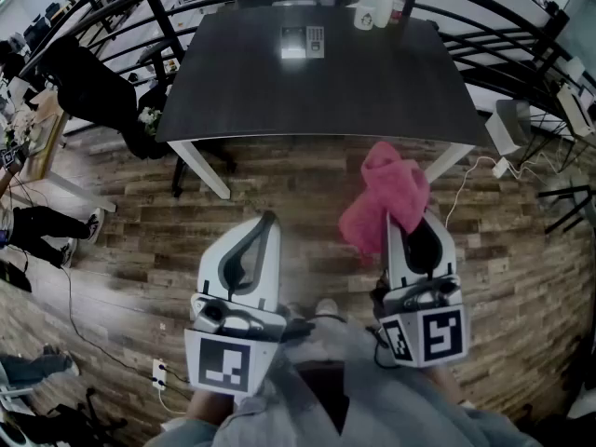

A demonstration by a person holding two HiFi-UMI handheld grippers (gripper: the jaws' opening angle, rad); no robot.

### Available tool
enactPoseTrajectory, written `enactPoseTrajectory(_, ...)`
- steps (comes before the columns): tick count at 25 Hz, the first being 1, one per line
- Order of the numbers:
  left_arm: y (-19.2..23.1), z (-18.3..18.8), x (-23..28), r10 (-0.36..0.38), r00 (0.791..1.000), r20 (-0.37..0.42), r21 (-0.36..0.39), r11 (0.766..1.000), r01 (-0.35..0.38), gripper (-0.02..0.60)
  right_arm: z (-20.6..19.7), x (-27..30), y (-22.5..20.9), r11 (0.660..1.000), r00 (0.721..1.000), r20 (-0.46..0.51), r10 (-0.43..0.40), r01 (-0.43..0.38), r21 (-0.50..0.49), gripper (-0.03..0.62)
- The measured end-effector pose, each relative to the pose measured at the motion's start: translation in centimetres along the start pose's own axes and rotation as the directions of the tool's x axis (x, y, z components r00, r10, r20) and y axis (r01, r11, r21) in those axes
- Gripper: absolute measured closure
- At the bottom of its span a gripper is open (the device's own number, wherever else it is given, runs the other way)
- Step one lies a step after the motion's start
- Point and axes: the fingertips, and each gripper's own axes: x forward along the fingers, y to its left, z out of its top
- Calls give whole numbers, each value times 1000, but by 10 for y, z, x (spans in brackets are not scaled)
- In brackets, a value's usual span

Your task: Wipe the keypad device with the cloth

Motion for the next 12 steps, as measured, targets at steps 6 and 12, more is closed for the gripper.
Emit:
enactPoseTrajectory(6,0,-2,0,4,1000,-1,1,1000,-4,577,-3,1,1,1000,1000,-2,7,-7,1,525)
enactPoseTrajectory(12,-3,-3,-2,7,1000,-4,4,1000,-7,577,-6,-1,1,1000,1000,-6,14,-14,11,523)
